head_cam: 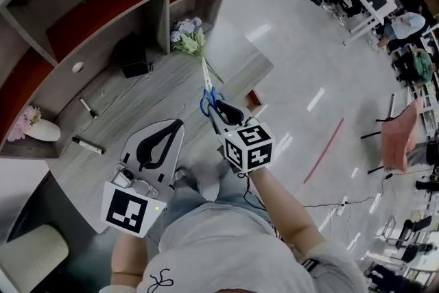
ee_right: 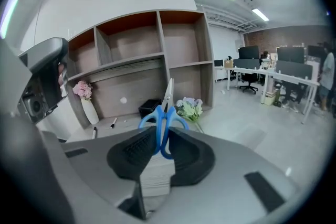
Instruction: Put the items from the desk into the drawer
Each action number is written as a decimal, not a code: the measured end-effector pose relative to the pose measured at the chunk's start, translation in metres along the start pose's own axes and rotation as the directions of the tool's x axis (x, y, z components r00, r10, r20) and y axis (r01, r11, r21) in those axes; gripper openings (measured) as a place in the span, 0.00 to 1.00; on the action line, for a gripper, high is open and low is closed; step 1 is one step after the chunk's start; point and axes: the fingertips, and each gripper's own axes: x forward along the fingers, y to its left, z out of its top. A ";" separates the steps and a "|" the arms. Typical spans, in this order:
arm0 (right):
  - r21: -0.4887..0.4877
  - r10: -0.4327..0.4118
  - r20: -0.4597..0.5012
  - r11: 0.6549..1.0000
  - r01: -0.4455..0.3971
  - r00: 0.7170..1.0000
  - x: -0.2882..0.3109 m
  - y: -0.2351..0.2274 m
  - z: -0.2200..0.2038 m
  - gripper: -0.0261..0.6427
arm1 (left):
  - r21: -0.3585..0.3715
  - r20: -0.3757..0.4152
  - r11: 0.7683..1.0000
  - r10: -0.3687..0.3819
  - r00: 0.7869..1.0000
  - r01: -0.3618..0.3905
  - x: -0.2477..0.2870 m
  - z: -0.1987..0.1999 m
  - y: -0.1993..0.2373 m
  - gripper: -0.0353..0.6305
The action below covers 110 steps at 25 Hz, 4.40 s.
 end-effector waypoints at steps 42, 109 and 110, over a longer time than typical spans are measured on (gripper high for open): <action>-0.578 0.315 -0.367 0.660 -0.480 0.875 -0.034 -0.221 -0.143 0.17 | -0.011 0.007 0.884 0.468 0.884 -0.468 0.164 -0.020 -0.138 0.07; -0.607 0.176 -0.573 0.565 -0.558 0.801 0.080 -0.242 -0.224 0.05 | 0.017 -0.065 0.803 0.595 0.801 -0.596 0.149 -0.048 -0.093 0.07; -0.595 0.188 -0.558 0.588 -0.548 0.808 0.077 -0.240 -0.219 0.05 | 0.021 -0.062 0.807 0.590 0.805 -0.590 0.150 -0.046 -0.095 0.07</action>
